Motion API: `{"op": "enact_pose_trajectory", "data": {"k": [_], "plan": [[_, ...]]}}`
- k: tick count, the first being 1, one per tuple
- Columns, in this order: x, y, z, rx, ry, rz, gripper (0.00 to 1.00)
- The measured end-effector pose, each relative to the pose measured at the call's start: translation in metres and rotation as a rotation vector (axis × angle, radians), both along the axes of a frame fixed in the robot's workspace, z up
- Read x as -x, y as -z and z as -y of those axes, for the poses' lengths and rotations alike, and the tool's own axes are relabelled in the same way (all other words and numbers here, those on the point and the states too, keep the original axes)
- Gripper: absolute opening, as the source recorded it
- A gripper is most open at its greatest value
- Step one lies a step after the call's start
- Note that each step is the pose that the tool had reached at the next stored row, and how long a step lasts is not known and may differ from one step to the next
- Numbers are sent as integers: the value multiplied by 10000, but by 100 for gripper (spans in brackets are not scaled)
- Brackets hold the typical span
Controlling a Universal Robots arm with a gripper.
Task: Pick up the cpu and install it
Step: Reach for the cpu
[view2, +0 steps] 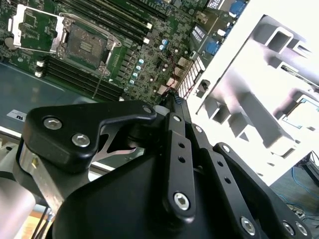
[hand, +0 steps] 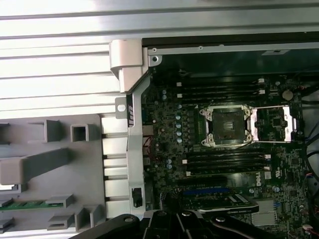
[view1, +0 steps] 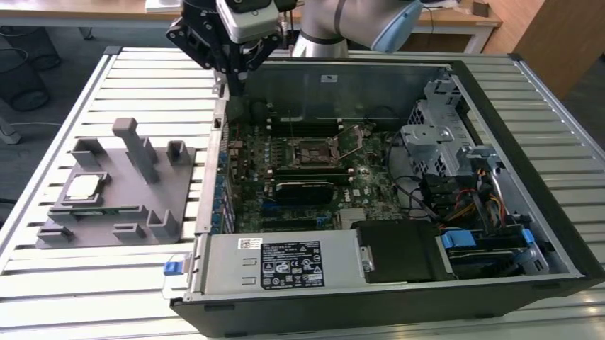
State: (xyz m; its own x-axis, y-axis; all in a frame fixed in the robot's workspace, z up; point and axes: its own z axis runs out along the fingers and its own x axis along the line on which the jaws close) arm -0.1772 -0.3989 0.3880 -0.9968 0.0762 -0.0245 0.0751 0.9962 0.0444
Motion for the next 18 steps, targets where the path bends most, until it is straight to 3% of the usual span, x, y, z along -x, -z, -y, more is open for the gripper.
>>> {"op": "enact_pose_trajectory", "data": {"k": [18], "plan": [[133,14,0,1,1,0,11]]}}
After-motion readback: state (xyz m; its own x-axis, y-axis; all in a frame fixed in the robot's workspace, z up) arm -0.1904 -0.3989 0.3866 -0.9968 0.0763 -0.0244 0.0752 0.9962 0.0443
